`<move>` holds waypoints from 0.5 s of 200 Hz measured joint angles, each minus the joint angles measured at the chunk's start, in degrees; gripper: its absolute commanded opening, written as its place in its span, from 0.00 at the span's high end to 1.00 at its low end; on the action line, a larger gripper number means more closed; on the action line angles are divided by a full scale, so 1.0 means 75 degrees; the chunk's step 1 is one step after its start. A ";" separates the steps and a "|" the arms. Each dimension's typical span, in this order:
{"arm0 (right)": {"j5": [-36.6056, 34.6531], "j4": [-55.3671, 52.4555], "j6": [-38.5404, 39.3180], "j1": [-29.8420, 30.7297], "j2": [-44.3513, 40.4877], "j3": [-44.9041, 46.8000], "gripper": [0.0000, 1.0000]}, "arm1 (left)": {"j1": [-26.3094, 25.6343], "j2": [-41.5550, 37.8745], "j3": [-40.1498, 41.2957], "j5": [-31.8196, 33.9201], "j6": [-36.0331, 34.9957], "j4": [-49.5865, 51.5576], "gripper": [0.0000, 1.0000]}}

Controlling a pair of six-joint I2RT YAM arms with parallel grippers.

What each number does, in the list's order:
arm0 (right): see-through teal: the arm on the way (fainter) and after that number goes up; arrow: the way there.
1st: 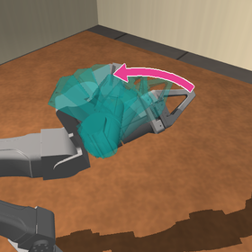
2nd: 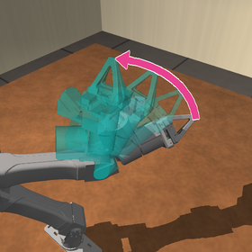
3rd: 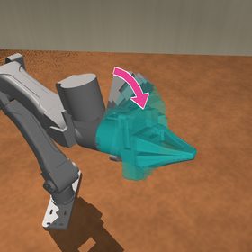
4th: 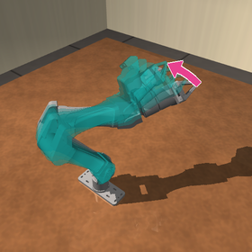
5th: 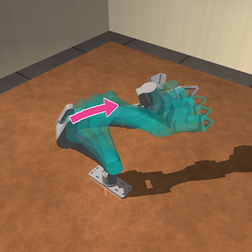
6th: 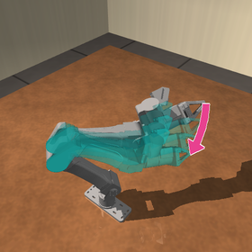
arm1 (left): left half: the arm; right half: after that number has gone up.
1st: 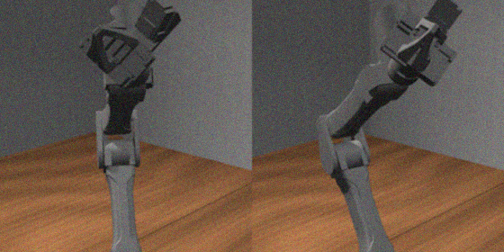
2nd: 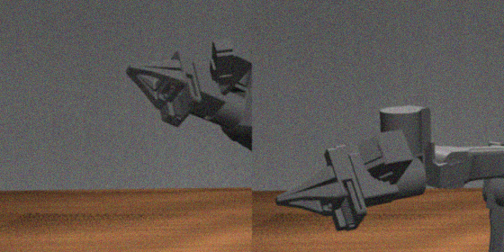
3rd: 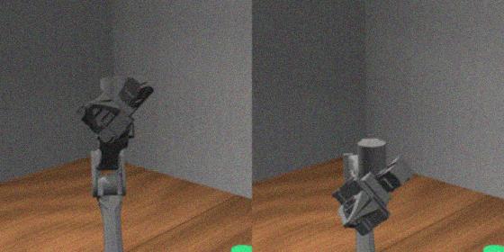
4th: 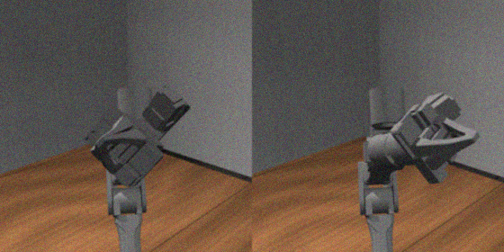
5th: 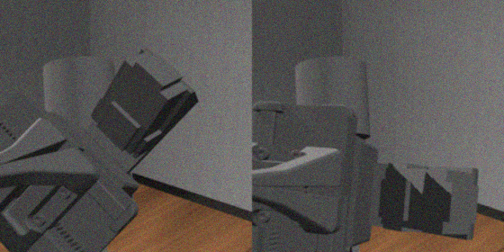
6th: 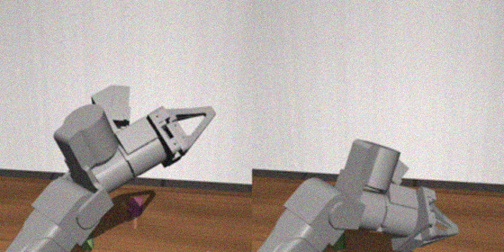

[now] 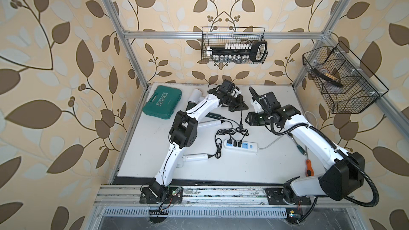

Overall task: Charge the blow dryers
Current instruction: Pick up the plug from the center of the board.

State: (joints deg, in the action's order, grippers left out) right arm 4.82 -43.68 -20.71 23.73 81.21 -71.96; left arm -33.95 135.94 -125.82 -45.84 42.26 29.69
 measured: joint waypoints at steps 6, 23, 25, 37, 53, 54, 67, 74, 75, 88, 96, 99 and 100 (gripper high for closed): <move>-0.0067 0.0073 -0.0125 0.0114 0.0044 0.0000 0.54 | -0.0015 0.0000 -0.0006 0.0026 -0.0023 0.0015 1.00; -0.0283 0.0286 -0.0455 0.0391 0.0204 0.0017 0.54 | -0.0067 0.0003 -0.0050 0.0093 -0.0044 0.0050 1.00; -0.0291 0.0303 -0.0478 0.0408 0.0221 0.0020 0.54 | -0.0070 0.0003 -0.0058 0.0108 -0.0044 0.0055 1.00; -0.0393 0.0414 -0.0662 0.0533 0.0356 0.0052 0.54 | -0.0087 0.0009 -0.0111 0.0152 -0.0047 0.0073 1.00; -0.0501 0.0478 -0.0831 0.0577 0.0560 0.0052 0.58 | -0.0128 0.0015 -0.0143 0.0172 -0.0047 0.0073 1.00; -0.0507 0.0487 -0.0854 0.0577 0.0574 0.0052 0.59 | -0.0128 0.0015 -0.0143 0.0172 -0.0047 0.0073 1.00; -0.0632 0.0551 -0.0970 0.0577 0.0723 0.0050 0.60 | -0.0131 0.0023 -0.0143 0.0198 -0.0047 0.0085 1.00; -0.0682 0.0568 -0.1014 0.0571 0.0793 0.0050 0.61 | -0.0131 0.0047 -0.0143 0.0221 -0.0047 0.0085 1.00; -0.0702 0.0568 -0.1029 0.0571 0.0804 0.0050 0.61 | -0.0131 0.0047 -0.0143 0.0224 -0.0047 0.0085 1.00; -0.0778 0.0530 -0.1078 0.0571 0.0944 0.0041 0.63 | -0.0111 0.0082 -0.0143 0.0221 -0.0047 0.0087 1.00; -0.0816 0.0510 -0.1107 0.0580 0.1058 0.0038 0.64 | -0.0111 0.0085 -0.0143 0.0224 -0.0047 0.0087 1.00; -0.0828 0.0498 -0.1113 0.0583 0.1093 0.0038 0.64 | -0.0111 0.0085 -0.0143 0.0224 -0.0047 0.0087 1.00; -0.0828 0.0493 -0.1116 0.0583 0.1110 0.0038 0.64 | -0.0111 0.0085 -0.0143 0.0224 -0.0047 0.0087 1.00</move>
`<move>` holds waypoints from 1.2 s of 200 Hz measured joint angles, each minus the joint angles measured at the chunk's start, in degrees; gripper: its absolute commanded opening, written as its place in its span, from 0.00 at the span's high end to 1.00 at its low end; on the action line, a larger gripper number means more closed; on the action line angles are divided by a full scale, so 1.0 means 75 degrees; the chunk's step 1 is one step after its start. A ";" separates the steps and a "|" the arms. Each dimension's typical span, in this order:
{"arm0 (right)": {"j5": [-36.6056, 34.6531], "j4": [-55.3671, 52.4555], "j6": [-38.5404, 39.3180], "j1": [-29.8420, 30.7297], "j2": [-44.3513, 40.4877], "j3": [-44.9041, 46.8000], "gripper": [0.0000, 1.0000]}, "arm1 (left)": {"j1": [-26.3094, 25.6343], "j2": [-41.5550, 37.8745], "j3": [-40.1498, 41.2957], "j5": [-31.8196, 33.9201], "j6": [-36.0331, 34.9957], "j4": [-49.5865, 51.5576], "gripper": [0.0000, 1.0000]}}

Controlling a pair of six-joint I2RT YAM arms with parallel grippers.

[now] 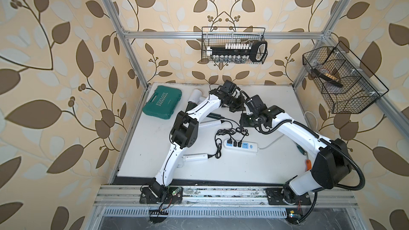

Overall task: Charge the blow dryers
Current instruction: Pick up the plug from the center of the board.

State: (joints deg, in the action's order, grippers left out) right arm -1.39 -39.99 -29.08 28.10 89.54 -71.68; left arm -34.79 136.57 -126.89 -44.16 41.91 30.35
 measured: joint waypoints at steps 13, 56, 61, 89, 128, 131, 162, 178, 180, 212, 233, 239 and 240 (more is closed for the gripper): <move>-0.0041 -0.0061 -0.0038 0.0012 0.0134 0.0000 0.64 | -0.0017 0.0000 -0.0009 -0.0015 0.0000 -0.0006 1.00; -0.0096 -0.0099 -0.0152 0.0085 0.0216 0.0000 0.66 | -0.0015 0.0000 -0.0012 -0.0020 0.0003 -0.0009 1.00; -0.0105 -0.0099 -0.0160 0.0096 0.0216 0.0000 0.66 | -0.0015 0.0000 -0.0012 -0.0020 0.0003 -0.0009 1.00; -0.0189 -0.0210 -0.0216 0.0108 0.0239 -0.0122 0.67 | -0.0015 0.0000 -0.0012 -0.0029 0.0003 -0.0009 1.00; -0.0312 -0.0539 -0.0358 0.0102 0.0452 -0.0618 0.70 | -0.0003 0.0000 -0.0012 -0.0035 0.0009 -0.0012 1.00; -0.0315 -0.0542 -0.0370 0.0102 0.0452 -0.0621 0.70 | -0.0003 0.0000 -0.0012 -0.0035 0.0012 -0.0012 1.00; -0.0332 -0.0586 -0.0417 0.0105 0.0469 -0.0635 0.73 | -0.0012 0.0000 -0.0012 -0.0038 0.0035 -0.0017 1.00; -0.0332 -0.0589 -0.0440 0.0108 0.0487 -0.0635 0.74 | -0.0015 0.0000 -0.0012 -0.0038 0.0038 -0.0017 1.00; -0.0332 -0.0586 -0.0443 0.0108 0.0487 -0.0635 0.74 | -0.0015 0.0000 -0.0012 -0.0038 0.0038 -0.0017 1.00; -0.0335 -0.0592 -0.0487 0.0111 0.0530 -0.0662 0.74 | -0.0015 0.0000 -0.0012 -0.0038 0.0050 -0.0017 1.00; -0.0376 -0.0667 -0.0548 0.0122 0.0653 -0.0778 0.74 | -0.0015 0.0000 -0.0012 -0.0038 0.0055 -0.0017 1.00; -0.0399 -0.0694 -0.0562 0.0131 0.0688 -0.0810 0.74 | -0.0012 0.0000 -0.0012 -0.0035 0.0055 -0.0017 1.00; -0.0405 -0.0705 -0.0565 0.0134 0.0694 -0.0819 0.74 | -0.0012 0.0000 -0.0012 -0.0038 0.0055 -0.0017 1.00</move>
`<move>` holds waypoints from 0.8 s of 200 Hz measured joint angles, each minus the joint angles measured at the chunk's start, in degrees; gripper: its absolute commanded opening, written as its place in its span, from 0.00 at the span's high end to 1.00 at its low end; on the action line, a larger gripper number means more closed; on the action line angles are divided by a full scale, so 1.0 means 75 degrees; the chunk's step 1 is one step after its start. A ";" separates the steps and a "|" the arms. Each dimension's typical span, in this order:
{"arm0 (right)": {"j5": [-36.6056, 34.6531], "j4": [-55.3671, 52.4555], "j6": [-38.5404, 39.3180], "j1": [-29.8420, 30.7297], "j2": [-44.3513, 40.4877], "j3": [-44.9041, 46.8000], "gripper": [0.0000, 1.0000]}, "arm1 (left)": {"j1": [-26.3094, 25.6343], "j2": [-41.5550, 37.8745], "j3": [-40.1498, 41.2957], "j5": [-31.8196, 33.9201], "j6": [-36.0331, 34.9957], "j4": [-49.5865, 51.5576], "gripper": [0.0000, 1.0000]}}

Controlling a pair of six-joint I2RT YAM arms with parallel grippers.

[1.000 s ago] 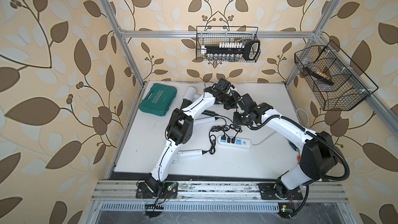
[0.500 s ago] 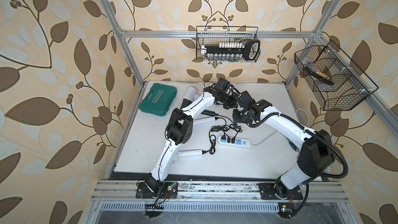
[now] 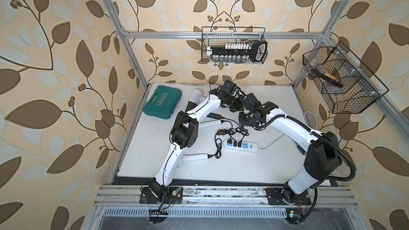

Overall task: Charge the blow dryers
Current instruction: Pick up the plug from the center of the board.

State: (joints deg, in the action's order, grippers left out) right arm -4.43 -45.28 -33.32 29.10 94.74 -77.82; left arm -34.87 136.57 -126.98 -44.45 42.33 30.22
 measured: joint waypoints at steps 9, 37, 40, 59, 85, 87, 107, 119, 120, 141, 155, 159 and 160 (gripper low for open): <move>-0.0035 -0.0055 -0.0035 0.0009 0.0055 -0.0058 0.74 | 0.0003 0.0000 0.0000 0.0003 0.0000 0.0000 1.00; -0.0160 -0.0239 -0.0198 0.0073 0.0195 -0.0239 0.75 | 0.0009 0.0000 0.0000 0.0003 0.0003 0.0000 1.00; -0.0172 -0.0242 -0.0213 0.0079 0.0204 -0.0245 0.75 | 0.0009 0.0000 0.0000 0.0000 0.0003 0.0003 1.00; -0.0239 -0.0300 -0.0294 0.0111 0.0227 -0.0286 0.75 | 0.0009 0.0000 0.0000 0.0000 0.0003 0.0003 1.00; -0.0312 -0.0367 -0.0358 0.0154 0.0236 -0.0297 0.78 | 0.0009 0.0000 0.0000 0.0000 0.0003 0.0000 1.00; -0.0318 -0.0373 -0.0364 0.0157 0.0236 -0.0294 0.78 | 0.0009 0.0000 0.0000 0.0000 0.0003 0.0003 1.00; -0.0364 -0.0399 -0.0431 0.0192 0.0236 -0.0294 0.82 | 0.0009 0.0000 0.0000 -0.0003 0.0006 0.0003 1.00; -0.0388 -0.0402 -0.0472 0.0210 0.0236 -0.0294 0.86 | 0.0009 0.0000 0.0000 -0.0006 0.0009 0.0003 1.00; -0.0391 -0.0402 -0.0475 0.0213 0.0236 -0.0294 0.86 | 0.0009 0.0000 0.0000 -0.0003 0.0012 0.0003 1.00; -0.0411 -0.0402 -0.0530 0.0227 0.0236 -0.0294 0.87 | 0.0009 0.0000 0.0000 -0.0009 0.0026 0.0003 1.00; -0.0420 -0.0402 -0.0542 0.0233 0.0236 -0.0294 0.93 | 0.0009 0.0000 0.0000 -0.0009 0.0029 0.0003 1.00; -0.0437 -0.0402 -0.0539 0.0236 0.0236 -0.0294 0.94 | 0.0009 0.0000 0.0000 -0.0009 0.0029 0.0003 1.00; -0.0434 -0.0402 -0.0542 0.0236 0.0236 -0.0294 0.95 | 0.0009 0.0000 0.0000 -0.0006 0.0032 0.0003 1.00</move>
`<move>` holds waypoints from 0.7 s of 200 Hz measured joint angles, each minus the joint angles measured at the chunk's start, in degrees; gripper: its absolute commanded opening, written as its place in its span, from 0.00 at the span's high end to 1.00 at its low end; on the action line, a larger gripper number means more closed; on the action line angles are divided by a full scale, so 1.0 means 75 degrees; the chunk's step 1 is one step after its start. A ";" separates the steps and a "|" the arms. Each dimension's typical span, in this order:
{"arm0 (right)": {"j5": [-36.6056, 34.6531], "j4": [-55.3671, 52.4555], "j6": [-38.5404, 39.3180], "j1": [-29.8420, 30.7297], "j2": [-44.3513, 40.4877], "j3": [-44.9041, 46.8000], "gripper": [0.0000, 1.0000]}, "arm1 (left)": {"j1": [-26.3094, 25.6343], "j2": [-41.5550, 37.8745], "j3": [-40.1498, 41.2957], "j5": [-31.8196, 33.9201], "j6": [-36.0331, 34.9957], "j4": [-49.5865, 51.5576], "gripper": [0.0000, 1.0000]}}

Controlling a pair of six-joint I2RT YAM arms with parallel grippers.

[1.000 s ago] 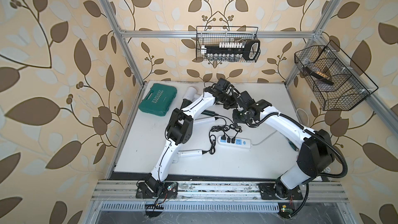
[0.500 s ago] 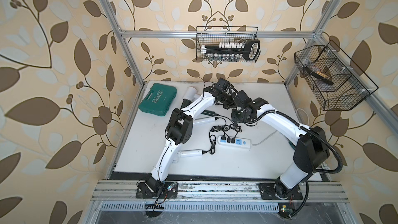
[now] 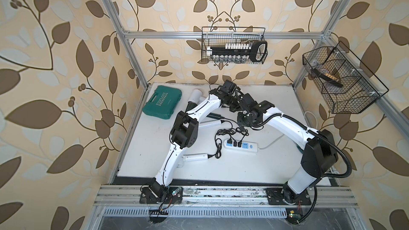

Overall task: Charge the blow dryers
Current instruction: Pick up the plug from the center of the board.

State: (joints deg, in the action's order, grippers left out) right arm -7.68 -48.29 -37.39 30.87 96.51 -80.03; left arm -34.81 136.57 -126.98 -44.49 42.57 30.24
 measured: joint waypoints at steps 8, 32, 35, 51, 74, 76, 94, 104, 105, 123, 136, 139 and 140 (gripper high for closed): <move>-0.0012 0.0000 -0.0009 0.0006 0.0000 0.0000 0.97 | 0.0000 0.0000 0.0000 -0.0006 0.0000 -0.0003 1.00; -0.0082 -0.0020 0.0032 0.0006 0.0000 0.0000 1.00 | 0.0000 0.0000 -0.0003 -0.0003 -0.0020 -0.0003 0.79; -0.0090 -0.0023 0.0047 0.0003 0.0000 0.0000 1.00 | 0.0000 0.0000 -0.0003 -0.0006 -0.0009 -0.0009 0.74; -0.0146 -0.0006 0.0146 -0.0114 -0.0023 -0.0009 1.00 | 0.0035 0.0015 -0.0003 0.0050 -0.0052 0.0052 0.64; 0.0070 0.0009 0.0452 -0.0560 -0.0015 -0.0012 1.00 | 0.0160 0.0020 -0.0128 -0.0015 -0.0052 0.0055 0.61; 0.0079 0.0012 0.0472 -0.0609 -0.0015 -0.0012 1.00 | 0.0163 0.0020 -0.0140 -0.0020 -0.0058 0.0052 0.61; 0.0172 0.0015 0.0737 -0.1119 -0.0015 -0.0012 1.00 | 0.0297 0.0012 -0.0233 -0.0064 -0.0093 0.0035 0.61; 0.0245 0.0026 0.0854 -0.1402 -0.0015 -0.0006 1.00 | 0.0376 -0.0017 -0.0210 -0.0085 -0.0117 0.0041 0.61; 0.0268 0.0035 0.0868 -0.1445 -0.0017 0.0000 1.00 | 0.0388 -0.0023 -0.0204 -0.0085 -0.0119 0.0041 0.61; 0.0536 0.0350 0.1003 -0.1932 -0.0184 0.0300 1.00 | 0.0606 -0.0350 0.0347 -0.0082 -0.0259 -0.0006 0.61; 0.0743 0.0679 0.1055 -0.2200 -0.0495 0.0848 1.00 | 0.0749 -0.0836 0.1113 -0.0058 -0.0423 -0.0023 0.61; 0.0787 0.0769 0.1058 -0.2247 -0.0612 0.1032 1.00 | 0.0769 -0.0965 0.1306 -0.0055 -0.0449 -0.0035 0.61; 0.0799 0.0793 0.1061 -0.2253 -0.0635 0.1070 1.00 | 0.0772 -0.1000 0.1355 -0.0050 -0.0460 -0.0044 0.61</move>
State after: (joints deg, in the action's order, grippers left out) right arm -1.69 -42.35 -29.43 13.98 91.74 -72.01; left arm -29.02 129.08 -116.81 -44.86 39.11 29.91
